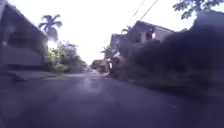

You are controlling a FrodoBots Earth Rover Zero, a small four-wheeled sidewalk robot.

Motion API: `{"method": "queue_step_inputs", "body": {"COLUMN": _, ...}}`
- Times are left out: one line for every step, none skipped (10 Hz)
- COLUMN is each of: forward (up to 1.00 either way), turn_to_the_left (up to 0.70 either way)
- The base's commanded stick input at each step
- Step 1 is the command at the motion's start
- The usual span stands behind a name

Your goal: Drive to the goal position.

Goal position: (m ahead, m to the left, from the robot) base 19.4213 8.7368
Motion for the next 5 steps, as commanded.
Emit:
{"method": "queue_step_inputs", "body": {"forward": 0.70, "turn_to_the_left": 0.00}}
{"method": "queue_step_inputs", "body": {"forward": 0.70, "turn_to_the_left": 0.00}}
{"method": "queue_step_inputs", "body": {"forward": 0.70, "turn_to_the_left": 0.00}}
{"method": "queue_step_inputs", "body": {"forward": 0.70, "turn_to_the_left": 0.00}}
{"method": "queue_step_inputs", "body": {"forward": 0.70, "turn_to_the_left": 0.00}}
